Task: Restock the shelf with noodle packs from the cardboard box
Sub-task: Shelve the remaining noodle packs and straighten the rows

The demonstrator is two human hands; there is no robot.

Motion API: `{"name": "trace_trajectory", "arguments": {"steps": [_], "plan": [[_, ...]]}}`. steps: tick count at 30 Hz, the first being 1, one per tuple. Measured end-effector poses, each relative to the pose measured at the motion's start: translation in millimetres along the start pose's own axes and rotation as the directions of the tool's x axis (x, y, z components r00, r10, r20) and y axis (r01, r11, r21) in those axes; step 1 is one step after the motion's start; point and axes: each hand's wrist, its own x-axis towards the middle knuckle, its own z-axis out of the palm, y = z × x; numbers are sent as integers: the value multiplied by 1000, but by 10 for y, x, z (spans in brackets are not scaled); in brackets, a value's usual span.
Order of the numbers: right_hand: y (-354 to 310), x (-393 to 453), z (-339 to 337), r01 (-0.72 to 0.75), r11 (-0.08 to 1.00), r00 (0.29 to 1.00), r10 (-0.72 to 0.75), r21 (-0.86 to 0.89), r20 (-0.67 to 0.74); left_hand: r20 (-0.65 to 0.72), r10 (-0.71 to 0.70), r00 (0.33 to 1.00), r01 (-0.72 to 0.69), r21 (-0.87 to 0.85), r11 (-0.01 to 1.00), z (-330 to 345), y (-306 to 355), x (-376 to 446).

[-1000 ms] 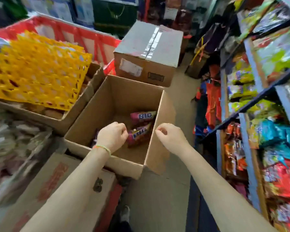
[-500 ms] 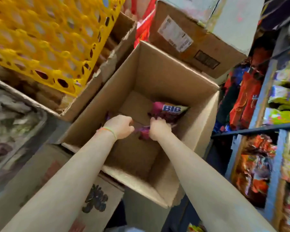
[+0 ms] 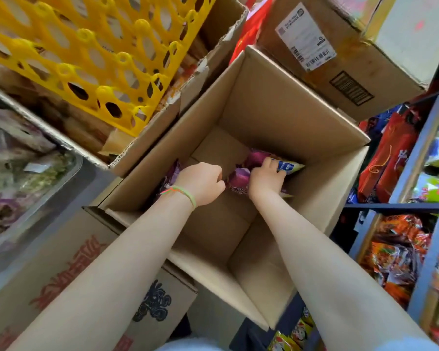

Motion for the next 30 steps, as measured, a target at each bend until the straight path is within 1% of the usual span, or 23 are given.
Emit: {"name": "trace_trajectory", "arguments": {"steps": [2,3,5,8,9,13,15,17,20,22,24,25,27,28,30], "plan": [[56,85,-17,-33,999,995,31,-24,-95,-3,2,1000,-2,-2,1000,-7,2,-1],[95,142,-12,-32,999,993,29,-27,-118,-2,5,1000,-5,0,1000,-8,3,-1],[183,267,25,17,1000,994,-19,-20,-106,2,11,1000,-11,8,1000,-3,8,-1],[268,370,93,100,994,995,-100,33,3,5,13,1000,-13,19,1000,-1,15,-1],[262,367,110,111,993,994,-112,45,15,8,13,1000,-13,25,1000,2,16,-2],[182,286,132,139,978,990,-133,158,-49,17,28,999,-29,31,999,29,22,0],[161,269,131,136,972,990,-128,193,-51,10,34,999,-34,29,999,31,27,7],[139,289,102,103,978,995,-104,181,-6,3,34,999,-34,28,999,17,29,16],[68,322,38,64,996,995,-69,68,74,-2,36,999,-36,32,999,5,31,30],[21,319,24,67,998,995,-67,11,77,-6,34,999,-34,32,999,-3,35,36],[-9,289,24,77,997,995,-78,22,68,-16,34,999,-33,32,999,-8,32,41],[-9,261,19,85,995,993,-89,56,73,-23,35,999,-34,29,999,-6,28,43],[30,163,-41,98,977,988,-119,191,102,-39,31,999,-31,16,999,7,24,43],[60,91,-96,106,956,986,-137,273,96,-47,25,999,-25,3,1000,25,24,43],[137,-99,-237,146,898,984,-177,415,37,-67,19,998,-20,-26,999,65,32,37]]}}
